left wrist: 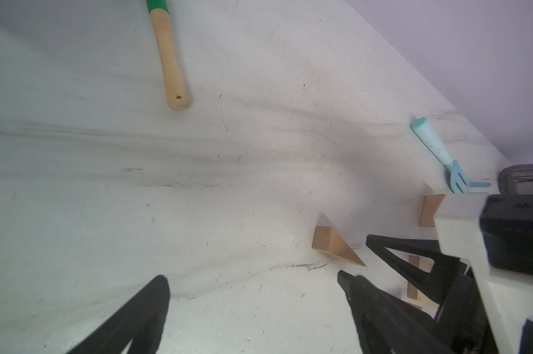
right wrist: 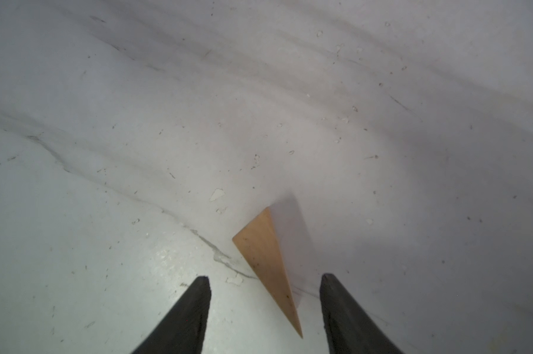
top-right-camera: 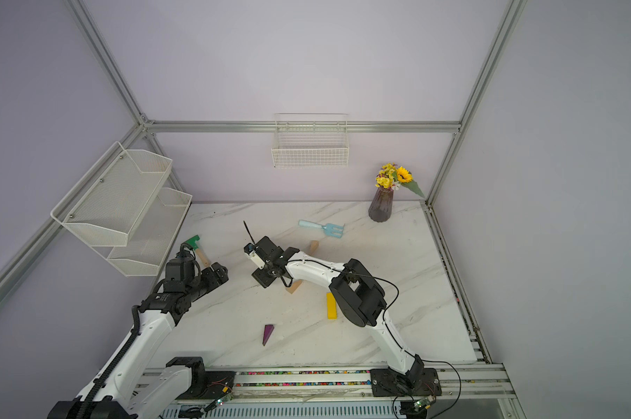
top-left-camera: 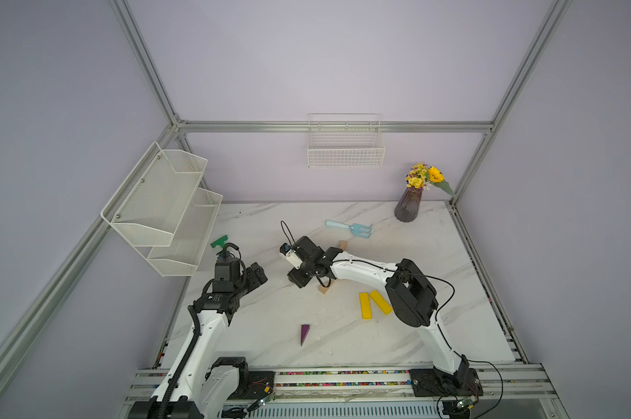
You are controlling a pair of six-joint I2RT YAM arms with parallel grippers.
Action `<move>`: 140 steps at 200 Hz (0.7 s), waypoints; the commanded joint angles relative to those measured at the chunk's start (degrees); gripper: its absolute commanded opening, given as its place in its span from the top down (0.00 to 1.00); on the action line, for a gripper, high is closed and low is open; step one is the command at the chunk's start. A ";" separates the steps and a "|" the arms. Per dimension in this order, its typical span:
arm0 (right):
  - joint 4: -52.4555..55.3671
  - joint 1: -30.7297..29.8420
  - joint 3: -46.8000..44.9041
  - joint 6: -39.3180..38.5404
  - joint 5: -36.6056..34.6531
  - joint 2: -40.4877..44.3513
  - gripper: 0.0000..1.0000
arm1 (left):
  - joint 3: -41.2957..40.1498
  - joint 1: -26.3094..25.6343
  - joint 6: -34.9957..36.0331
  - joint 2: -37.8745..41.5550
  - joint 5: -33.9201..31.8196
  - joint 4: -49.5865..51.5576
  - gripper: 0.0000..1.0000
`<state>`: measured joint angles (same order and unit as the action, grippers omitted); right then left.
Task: Assemble a small pinwheel with building blocks
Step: Assemble the building block at the center of the board.
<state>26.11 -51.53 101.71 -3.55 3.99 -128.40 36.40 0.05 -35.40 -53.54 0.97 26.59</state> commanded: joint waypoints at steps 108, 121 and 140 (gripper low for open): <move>-2.92 -0.45 1.44 -0.32 -3.71 -4.71 0.76 | -1.60 0.38 -0.57 -0.06 3.37 -4.68 0.03; -3.06 -0.26 1.65 -0.19 -4.36 -5.03 0.84 | -1.69 0.38 -0.55 -0.25 3.79 -5.26 0.02; -2.82 1.25 2.00 0.92 -5.04 -5.35 0.89 | -2.03 0.39 -0.53 -0.75 5.58 -6.92 0.02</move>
<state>24.75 -51.42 102.24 -3.62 0.75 -132.77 33.85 0.05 -35.40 -53.91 4.34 23.92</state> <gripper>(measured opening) 0.165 0.982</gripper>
